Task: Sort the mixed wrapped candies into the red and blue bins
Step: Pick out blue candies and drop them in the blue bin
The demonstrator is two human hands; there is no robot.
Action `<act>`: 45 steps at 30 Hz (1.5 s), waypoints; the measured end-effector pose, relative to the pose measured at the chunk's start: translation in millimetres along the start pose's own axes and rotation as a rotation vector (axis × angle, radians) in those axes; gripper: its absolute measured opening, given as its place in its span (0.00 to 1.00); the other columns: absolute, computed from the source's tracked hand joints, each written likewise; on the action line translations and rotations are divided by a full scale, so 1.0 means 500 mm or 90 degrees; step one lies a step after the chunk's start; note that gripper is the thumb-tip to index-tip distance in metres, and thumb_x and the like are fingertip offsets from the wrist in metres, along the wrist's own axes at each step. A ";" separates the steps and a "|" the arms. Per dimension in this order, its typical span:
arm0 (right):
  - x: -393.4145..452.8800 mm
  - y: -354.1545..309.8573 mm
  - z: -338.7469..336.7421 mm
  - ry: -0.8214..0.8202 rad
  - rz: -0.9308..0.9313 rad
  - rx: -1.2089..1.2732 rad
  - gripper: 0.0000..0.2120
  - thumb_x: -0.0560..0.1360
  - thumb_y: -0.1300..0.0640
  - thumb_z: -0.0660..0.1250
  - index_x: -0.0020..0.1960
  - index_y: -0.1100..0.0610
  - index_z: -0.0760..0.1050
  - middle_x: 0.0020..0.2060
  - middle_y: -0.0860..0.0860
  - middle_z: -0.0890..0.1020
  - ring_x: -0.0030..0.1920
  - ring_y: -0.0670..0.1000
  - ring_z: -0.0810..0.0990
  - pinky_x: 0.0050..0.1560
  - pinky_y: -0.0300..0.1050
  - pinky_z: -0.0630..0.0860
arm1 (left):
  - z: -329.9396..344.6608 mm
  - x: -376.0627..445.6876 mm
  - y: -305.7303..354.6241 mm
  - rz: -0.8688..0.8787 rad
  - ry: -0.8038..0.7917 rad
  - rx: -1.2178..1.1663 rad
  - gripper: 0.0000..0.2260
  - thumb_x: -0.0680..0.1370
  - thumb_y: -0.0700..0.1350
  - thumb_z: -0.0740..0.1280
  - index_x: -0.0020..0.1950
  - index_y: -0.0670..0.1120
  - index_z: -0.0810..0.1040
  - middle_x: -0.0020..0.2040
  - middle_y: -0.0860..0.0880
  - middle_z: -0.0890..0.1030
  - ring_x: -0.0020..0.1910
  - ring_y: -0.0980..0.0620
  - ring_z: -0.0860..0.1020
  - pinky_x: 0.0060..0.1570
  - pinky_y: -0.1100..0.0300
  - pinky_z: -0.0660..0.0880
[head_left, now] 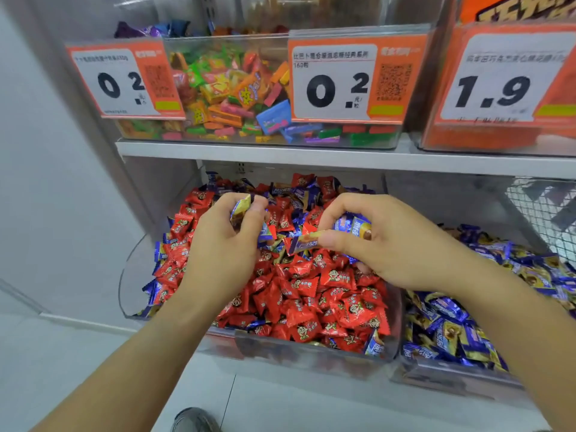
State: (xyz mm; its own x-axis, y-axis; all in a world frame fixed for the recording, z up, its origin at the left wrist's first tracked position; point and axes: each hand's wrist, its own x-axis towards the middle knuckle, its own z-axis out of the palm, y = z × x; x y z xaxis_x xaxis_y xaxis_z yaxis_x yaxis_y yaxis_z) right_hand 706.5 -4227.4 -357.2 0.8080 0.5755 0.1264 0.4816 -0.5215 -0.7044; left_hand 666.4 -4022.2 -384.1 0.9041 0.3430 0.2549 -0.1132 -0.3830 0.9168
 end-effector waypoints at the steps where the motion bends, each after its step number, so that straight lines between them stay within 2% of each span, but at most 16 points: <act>1: -0.009 0.006 -0.017 0.014 0.024 0.026 0.05 0.78 0.45 0.68 0.45 0.44 0.76 0.31 0.54 0.79 0.27 0.51 0.78 0.27 0.38 0.69 | 0.012 -0.005 0.008 0.001 -0.005 -0.012 0.09 0.81 0.51 0.64 0.49 0.47 0.78 0.35 0.49 0.80 0.30 0.54 0.78 0.32 0.50 0.75; 4: -0.035 0.044 -0.056 0.049 0.092 0.075 0.07 0.78 0.45 0.66 0.45 0.46 0.76 0.35 0.63 0.80 0.25 0.50 0.78 0.29 0.45 0.70 | 0.068 -0.022 0.038 0.041 -0.076 -0.012 0.07 0.81 0.51 0.64 0.50 0.50 0.79 0.30 0.52 0.78 0.27 0.48 0.74 0.29 0.50 0.73; 7: -0.075 0.088 -0.085 0.100 0.168 0.129 0.07 0.77 0.45 0.68 0.44 0.47 0.77 0.32 0.60 0.81 0.26 0.51 0.76 0.28 0.44 0.71 | 0.143 -0.031 0.068 0.107 -0.187 0.021 0.05 0.81 0.47 0.64 0.52 0.52 0.79 0.33 0.54 0.78 0.27 0.58 0.73 0.29 0.63 0.69; 10: -0.112 0.130 -0.116 0.201 0.223 0.109 0.06 0.77 0.51 0.70 0.43 0.50 0.79 0.29 0.52 0.80 0.23 0.47 0.74 0.25 0.41 0.70 | 0.222 -0.025 0.092 0.174 -0.230 0.086 0.07 0.79 0.43 0.67 0.52 0.54 0.81 0.46 0.55 0.79 0.43 0.61 0.76 0.43 0.70 0.69; 12: -0.123 0.160 -0.139 0.255 0.218 -0.034 0.06 0.77 0.52 0.72 0.42 0.47 0.78 0.34 0.45 0.81 0.27 0.43 0.75 0.32 0.41 0.70 | 0.267 -0.020 0.105 0.220 -0.258 0.142 0.09 0.78 0.42 0.68 0.56 0.53 0.81 0.50 0.53 0.76 0.51 0.59 0.74 0.51 0.77 0.65; 14: -0.127 0.177 -0.153 0.293 0.224 -0.124 0.07 0.76 0.53 0.72 0.41 0.43 0.77 0.43 0.42 0.82 0.42 0.46 0.80 0.46 0.45 0.75 | 0.297 -0.020 0.107 0.268 -0.383 0.193 0.18 0.77 0.45 0.69 0.67 0.52 0.76 0.59 0.49 0.73 0.59 0.55 0.72 0.63 0.70 0.65; 16: -0.128 0.187 -0.156 0.296 0.224 -0.132 0.07 0.75 0.53 0.72 0.44 0.42 0.77 0.47 0.41 0.82 0.52 0.48 0.80 0.56 0.47 0.74 | 0.303 -0.021 0.097 0.341 -0.493 0.273 0.30 0.76 0.52 0.70 0.76 0.54 0.65 0.72 0.45 0.65 0.72 0.50 0.65 0.73 0.54 0.60; 19: -0.138 0.201 -0.154 0.220 0.204 -0.075 0.15 0.74 0.51 0.72 0.60 0.44 0.77 0.58 0.40 0.80 0.62 0.43 0.77 0.64 0.41 0.69 | 0.265 -0.020 0.083 0.422 -0.449 0.298 0.29 0.76 0.57 0.67 0.75 0.56 0.63 0.75 0.49 0.63 0.77 0.50 0.58 0.74 0.43 0.57; 22: -0.144 0.200 -0.147 0.093 0.174 -0.010 0.28 0.77 0.51 0.70 0.74 0.42 0.65 0.70 0.42 0.72 0.70 0.39 0.69 0.72 0.47 0.67 | 0.191 -0.015 0.063 0.366 -0.385 0.291 0.19 0.78 0.57 0.63 0.67 0.53 0.74 0.67 0.55 0.71 0.69 0.59 0.67 0.71 0.59 0.62; 25: -0.135 0.185 -0.134 0.103 0.147 0.003 0.21 0.80 0.57 0.65 0.69 0.39 0.70 0.67 0.41 0.76 0.65 0.36 0.74 0.69 0.43 0.71 | 0.095 0.002 0.021 0.294 -0.360 0.470 0.22 0.76 0.65 0.55 0.62 0.55 0.77 0.60 0.56 0.74 0.63 0.56 0.71 0.67 0.56 0.68; 28: -0.120 0.132 -0.111 0.135 0.113 -0.051 0.10 0.80 0.56 0.66 0.55 0.41 0.78 0.50 0.38 0.84 0.51 0.38 0.81 0.52 0.34 0.75 | 0.020 0.025 -0.016 0.148 -0.399 0.672 0.27 0.75 0.69 0.55 0.69 0.58 0.72 0.68 0.52 0.70 0.69 0.50 0.67 0.69 0.48 0.67; 32: -0.074 0.000 -0.034 0.047 -0.056 0.004 0.05 0.78 0.54 0.69 0.51 0.46 0.82 0.44 0.41 0.83 0.46 0.40 0.80 0.47 0.38 0.77 | -0.044 0.032 -0.055 0.100 -0.405 0.689 0.43 0.64 0.80 0.42 0.70 0.63 0.72 0.74 0.52 0.66 0.71 0.49 0.66 0.70 0.49 0.67; 34: -0.021 -0.038 0.013 -0.023 -0.132 -0.110 0.05 0.80 0.52 0.66 0.54 0.46 0.80 0.47 0.43 0.80 0.49 0.41 0.78 0.51 0.39 0.75 | -0.060 0.026 -0.073 0.114 -0.388 0.661 0.47 0.62 0.82 0.37 0.67 0.62 0.75 0.72 0.53 0.69 0.68 0.50 0.70 0.69 0.51 0.68; 39: 0.156 -0.034 0.094 -0.090 -0.129 -0.386 0.18 0.80 0.49 0.64 0.68 0.51 0.70 0.61 0.54 0.72 0.59 0.57 0.74 0.60 0.56 0.74 | -0.086 0.007 -0.092 0.184 -0.335 0.646 0.32 0.73 0.72 0.46 0.63 0.61 0.79 0.69 0.55 0.72 0.68 0.50 0.70 0.72 0.41 0.58; 42: 0.240 -0.022 0.118 -0.107 -0.131 -0.305 0.26 0.78 0.46 0.66 0.74 0.48 0.66 0.67 0.53 0.74 0.65 0.54 0.74 0.64 0.52 0.73 | -0.098 0.002 -0.099 0.203 -0.323 0.625 0.29 0.74 0.70 0.48 0.64 0.61 0.78 0.70 0.55 0.72 0.72 0.50 0.65 0.74 0.39 0.53; 45: 0.297 -0.018 0.160 -0.119 -0.142 -0.257 0.29 0.77 0.36 0.63 0.76 0.44 0.65 0.74 0.50 0.67 0.73 0.52 0.67 0.73 0.50 0.66 | -0.110 0.001 -0.109 0.235 -0.289 0.571 0.26 0.75 0.68 0.52 0.62 0.59 0.81 0.64 0.52 0.76 0.70 0.46 0.66 0.72 0.39 0.58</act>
State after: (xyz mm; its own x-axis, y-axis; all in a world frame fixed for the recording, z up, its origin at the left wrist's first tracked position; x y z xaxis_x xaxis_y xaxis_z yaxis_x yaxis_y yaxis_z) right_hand 795.1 -4087.0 -387.9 0.6128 0.7852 0.0897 0.7593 -0.5534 -0.3424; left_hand 650.4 -3954.1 -417.0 0.9655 -0.2032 0.1631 -0.2338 -0.9519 0.1981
